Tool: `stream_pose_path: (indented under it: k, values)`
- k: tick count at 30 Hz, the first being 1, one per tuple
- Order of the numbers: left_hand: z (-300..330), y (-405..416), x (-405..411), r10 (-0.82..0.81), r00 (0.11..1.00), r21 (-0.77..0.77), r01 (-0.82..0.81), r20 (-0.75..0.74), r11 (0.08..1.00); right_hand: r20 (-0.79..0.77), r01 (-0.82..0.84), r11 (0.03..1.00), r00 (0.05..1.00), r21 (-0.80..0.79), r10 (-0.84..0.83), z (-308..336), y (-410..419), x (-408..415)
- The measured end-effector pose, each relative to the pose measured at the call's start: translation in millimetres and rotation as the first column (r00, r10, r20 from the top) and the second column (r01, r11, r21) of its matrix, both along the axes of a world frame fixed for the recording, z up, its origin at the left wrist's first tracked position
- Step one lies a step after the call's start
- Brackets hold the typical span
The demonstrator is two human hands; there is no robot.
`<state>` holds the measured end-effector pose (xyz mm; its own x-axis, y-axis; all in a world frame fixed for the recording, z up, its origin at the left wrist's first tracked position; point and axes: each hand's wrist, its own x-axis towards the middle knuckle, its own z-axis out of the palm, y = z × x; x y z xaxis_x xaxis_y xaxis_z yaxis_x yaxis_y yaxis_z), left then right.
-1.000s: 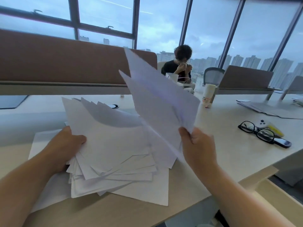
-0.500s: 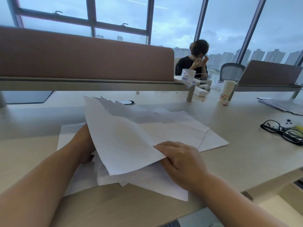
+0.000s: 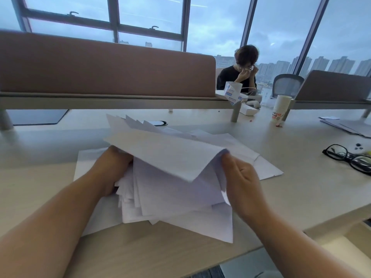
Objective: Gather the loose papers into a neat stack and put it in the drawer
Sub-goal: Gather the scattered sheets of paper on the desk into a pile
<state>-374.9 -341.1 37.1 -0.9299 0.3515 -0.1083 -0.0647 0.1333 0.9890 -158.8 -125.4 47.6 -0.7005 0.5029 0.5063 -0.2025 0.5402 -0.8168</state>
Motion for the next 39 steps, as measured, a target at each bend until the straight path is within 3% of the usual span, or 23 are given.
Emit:
stream_pose_path:
  k: [4, 8, 11, 14, 18, 24, 30, 34, 36, 39]
  values:
    - [10.5, 2.6, 11.4, -0.009, 0.998, -0.015, 0.008, -0.06, 1.0, -0.1, 0.013, 0.889, 0.993, -0.458, -0.066, 20.2, 11.3, -4.1]
    - [12.0, 3.9, 9.6, 0.017, 0.998, -0.033, -0.019, -0.059, 0.999, -0.095, 0.08, 0.762, 0.979, -0.643, -0.183, 39.2, 40.2, -7.9]
    - [9.5, 4.4, 2.3, 0.09, 0.995, -0.063, -0.093, -0.038, 0.994, 0.009, 0.151, 0.693, 0.979, -0.705, -0.204, 40.7, 60.3, -12.6]
    - [8.2, 4.8, 0.8, 0.11, 0.993, -0.097, -0.113, -0.04, 0.989, 0.197, 0.239, 0.772, 0.969, -0.589, -0.15, 26.5, 81.6, -17.5]
    - [9.0, 5.8, 2.7, 0.095, 0.995, -0.111, -0.099, -0.038, 0.989, 0.412, 0.332, 0.907, 0.887, -0.257, -0.208, 17.7, 98.8, -13.2]
    - [10.3, 6.0, 2.2, 0.069, 0.995, -0.146, -0.079, -0.071, 0.986, 0.588, 0.369, 0.92, 0.717, 0.136, -0.374, 27.5, 100.1, 20.8]
    - [11.7, 5.8, 4.6, 0.046, 0.992, -0.187, -0.068, -0.12, 0.98, 0.861, -0.026, 0.938, 0.404, 0.347, -0.307, 40.2, 49.8, 69.2]
    - [11.5, 4.6, 5.8, 0.054, 0.993, -0.19, -0.074, -0.109, 0.979, 0.925, -0.387, 0.849, 0.262, 0.361, -0.274, 52.6, 29.4, 95.7]
    - [12.6, 5.0, 7.9, 0.059, 0.993, -0.187, -0.078, -0.104, 0.979, 0.891, -0.474, 0.756, 0.284, 0.452, -0.354, 42.7, 26.6, 99.1]
    - [14.6, 7.2, 12.4, 0.06, 0.992, -0.184, -0.08, -0.115, 0.98, 0.788, -0.472, 0.645, 0.483, 0.601, -0.381, 22.1, 29.0, 100.0]
